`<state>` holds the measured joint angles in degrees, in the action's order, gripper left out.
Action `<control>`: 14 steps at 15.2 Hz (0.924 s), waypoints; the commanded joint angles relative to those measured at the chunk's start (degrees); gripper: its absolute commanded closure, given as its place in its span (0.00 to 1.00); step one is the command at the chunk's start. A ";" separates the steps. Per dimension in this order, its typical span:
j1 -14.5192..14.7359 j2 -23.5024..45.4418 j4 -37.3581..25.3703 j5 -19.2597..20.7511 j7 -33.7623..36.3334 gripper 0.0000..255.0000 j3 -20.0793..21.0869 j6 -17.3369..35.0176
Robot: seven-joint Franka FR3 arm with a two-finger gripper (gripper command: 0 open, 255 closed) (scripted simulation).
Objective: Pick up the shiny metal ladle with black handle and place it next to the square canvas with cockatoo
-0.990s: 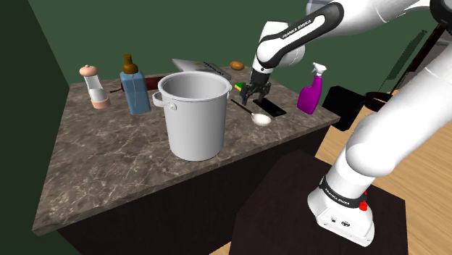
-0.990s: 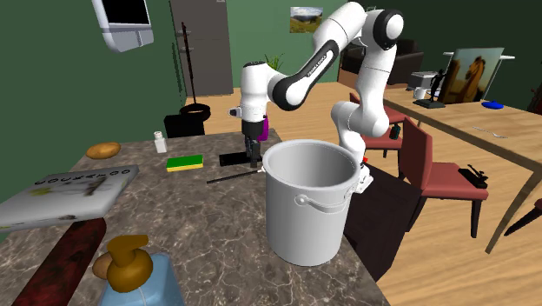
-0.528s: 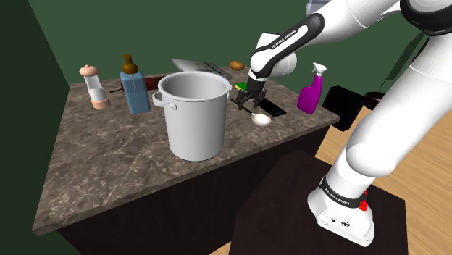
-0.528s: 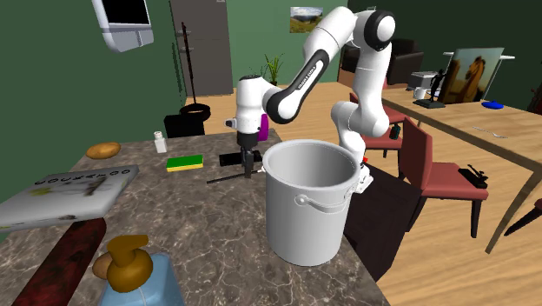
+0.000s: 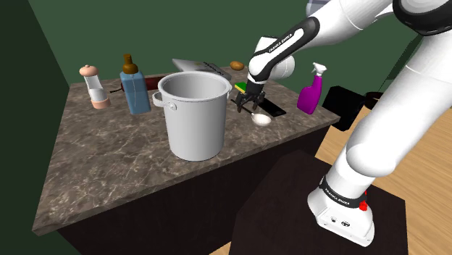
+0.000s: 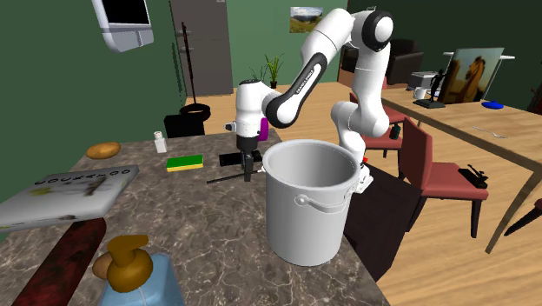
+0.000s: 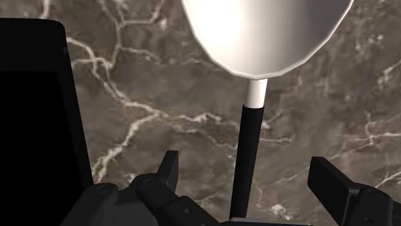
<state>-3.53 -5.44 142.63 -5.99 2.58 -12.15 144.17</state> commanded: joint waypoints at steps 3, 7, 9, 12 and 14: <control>0.00 0.00 0.00 0.00 0.00 1.00 0.00 0.00; -0.02 -0.03 0.00 0.02 -0.02 1.00 -0.01 -0.03; -0.02 -0.06 0.01 0.03 -0.01 1.00 -0.02 -0.05; -0.06 -0.59 -0.25 0.32 0.28 1.00 0.02 -0.81; -0.17 -1.74 -0.79 0.89 0.78 1.00 0.09 -2.47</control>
<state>-3.67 -6.81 142.17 -5.31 3.16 -12.09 142.42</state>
